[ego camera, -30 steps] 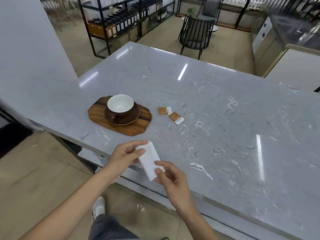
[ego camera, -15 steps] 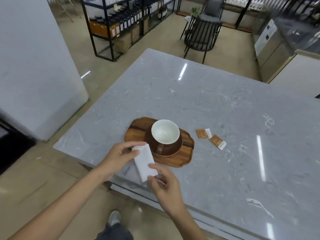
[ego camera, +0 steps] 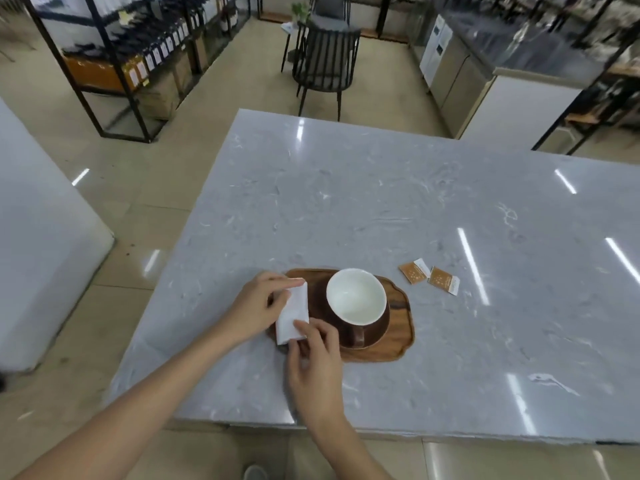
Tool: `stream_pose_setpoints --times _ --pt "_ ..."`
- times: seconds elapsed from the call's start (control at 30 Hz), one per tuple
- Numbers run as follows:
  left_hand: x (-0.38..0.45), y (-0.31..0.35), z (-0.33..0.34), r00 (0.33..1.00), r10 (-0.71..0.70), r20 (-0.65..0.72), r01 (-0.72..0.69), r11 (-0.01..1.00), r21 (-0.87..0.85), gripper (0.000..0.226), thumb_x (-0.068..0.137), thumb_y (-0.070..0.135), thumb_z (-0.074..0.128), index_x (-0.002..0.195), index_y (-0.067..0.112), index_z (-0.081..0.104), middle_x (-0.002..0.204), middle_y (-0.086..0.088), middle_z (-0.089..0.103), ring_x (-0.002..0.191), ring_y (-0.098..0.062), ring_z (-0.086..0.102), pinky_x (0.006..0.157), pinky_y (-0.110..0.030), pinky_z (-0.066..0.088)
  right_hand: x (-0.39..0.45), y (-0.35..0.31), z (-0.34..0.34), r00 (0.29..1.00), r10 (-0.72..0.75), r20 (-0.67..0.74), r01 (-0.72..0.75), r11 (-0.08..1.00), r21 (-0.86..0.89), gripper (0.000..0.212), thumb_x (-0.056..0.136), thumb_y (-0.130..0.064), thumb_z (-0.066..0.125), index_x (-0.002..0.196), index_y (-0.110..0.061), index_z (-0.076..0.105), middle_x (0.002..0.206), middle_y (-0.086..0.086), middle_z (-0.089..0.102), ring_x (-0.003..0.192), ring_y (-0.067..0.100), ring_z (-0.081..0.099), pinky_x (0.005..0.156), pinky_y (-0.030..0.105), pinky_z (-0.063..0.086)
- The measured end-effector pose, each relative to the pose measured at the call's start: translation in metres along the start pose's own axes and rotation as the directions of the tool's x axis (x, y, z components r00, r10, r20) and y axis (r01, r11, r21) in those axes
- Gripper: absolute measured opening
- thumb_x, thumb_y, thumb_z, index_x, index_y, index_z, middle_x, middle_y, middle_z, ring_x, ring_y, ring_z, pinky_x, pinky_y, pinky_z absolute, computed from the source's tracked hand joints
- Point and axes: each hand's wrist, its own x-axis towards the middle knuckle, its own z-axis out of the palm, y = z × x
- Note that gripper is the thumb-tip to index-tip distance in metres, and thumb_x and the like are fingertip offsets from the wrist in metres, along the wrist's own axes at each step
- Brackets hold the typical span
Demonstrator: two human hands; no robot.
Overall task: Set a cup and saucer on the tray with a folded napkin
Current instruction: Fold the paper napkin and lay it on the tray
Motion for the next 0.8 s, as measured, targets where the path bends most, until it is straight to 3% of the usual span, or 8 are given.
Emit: stream_pose_setpoints --times 0.07,0.13,0.27,0.43,0.63,0.8 --pt "0.003 -0.006 0.003 0.998 0.066 0.023 -0.067 0.996 0.055 0.035 0.098 0.010 0.059 0.127 0.025 0.071 0.122 0.002 0.060 0.116 -0.014 0.059 0.102 -0.026 0.045 -0.002 0.003 0.006 1.000 -0.012 0.005 0.013 0.996 -0.088 0.035 0.097 -0.016 0.063 0.132 -0.024 0.059 0.137 -0.011 0.038 0.109 -0.012 0.048 0.089 0.007 0.047" --pt "0.003 -0.014 0.005 0.989 0.147 0.025 -0.149 0.981 0.127 0.033 0.097 0.018 0.062 0.129 0.026 0.070 0.120 0.004 0.061 0.115 -0.018 0.057 0.102 -0.030 0.045 -0.004 0.007 0.008 0.999 -0.051 0.013 0.052 0.978 -0.204 0.037 0.095 -0.018 0.064 0.131 -0.024 0.058 0.141 -0.006 0.040 0.105 -0.001 0.053 0.082 0.014 0.051" --pt "0.003 -0.024 0.003 0.970 0.237 0.046 -0.240 0.930 0.277 0.045 0.092 0.046 0.053 0.130 0.029 0.069 0.117 0.000 0.066 0.109 -0.025 0.054 0.096 -0.041 0.049 -0.005 0.013 0.012 0.986 -0.164 -0.007 0.143 0.881 -0.452 0.035 0.091 -0.020 0.066 0.126 -0.016 0.068 0.135 0.007 0.060 0.101 0.025 0.056 0.090 0.033 0.051" --pt "0.011 -0.025 -0.001 0.956 0.288 0.061 -0.288 0.873 0.393 0.044 0.091 0.049 0.051 0.126 0.032 0.071 0.122 0.005 0.070 0.111 -0.028 0.056 0.088 -0.047 0.053 -0.006 0.012 0.010 0.982 -0.190 0.010 0.161 0.803 -0.574 0.041 0.089 -0.030 0.064 0.129 -0.024 0.067 0.136 -0.006 0.065 0.103 0.024 0.056 0.082 0.039 0.051" --pt "0.018 -0.024 -0.003 0.960 0.235 0.150 -0.276 0.878 0.391 0.053 0.092 0.057 0.038 0.132 0.038 0.066 0.143 0.013 0.059 0.139 -0.031 0.043 0.106 -0.048 0.043 -0.010 0.016 0.009 0.982 -0.189 0.028 0.167 0.778 -0.605 0.048 0.090 -0.035 0.062 0.137 -0.030 0.061 0.142 -0.011 0.062 0.098 0.022 0.054 0.081 0.037 0.042" --pt "0.020 -0.026 0.003 0.955 0.234 0.182 -0.289 0.873 0.393 0.073 0.092 0.075 0.017 0.142 0.038 0.055 0.155 0.018 0.044 0.152 -0.026 0.025 0.116 -0.048 0.035 -0.011 0.017 0.013 0.985 -0.165 0.056 0.162 0.751 -0.640 0.053 0.089 -0.037 0.060 0.141 -0.026 0.056 0.146 -0.005 0.056 0.107 0.023 0.052 0.086 0.041 0.042"
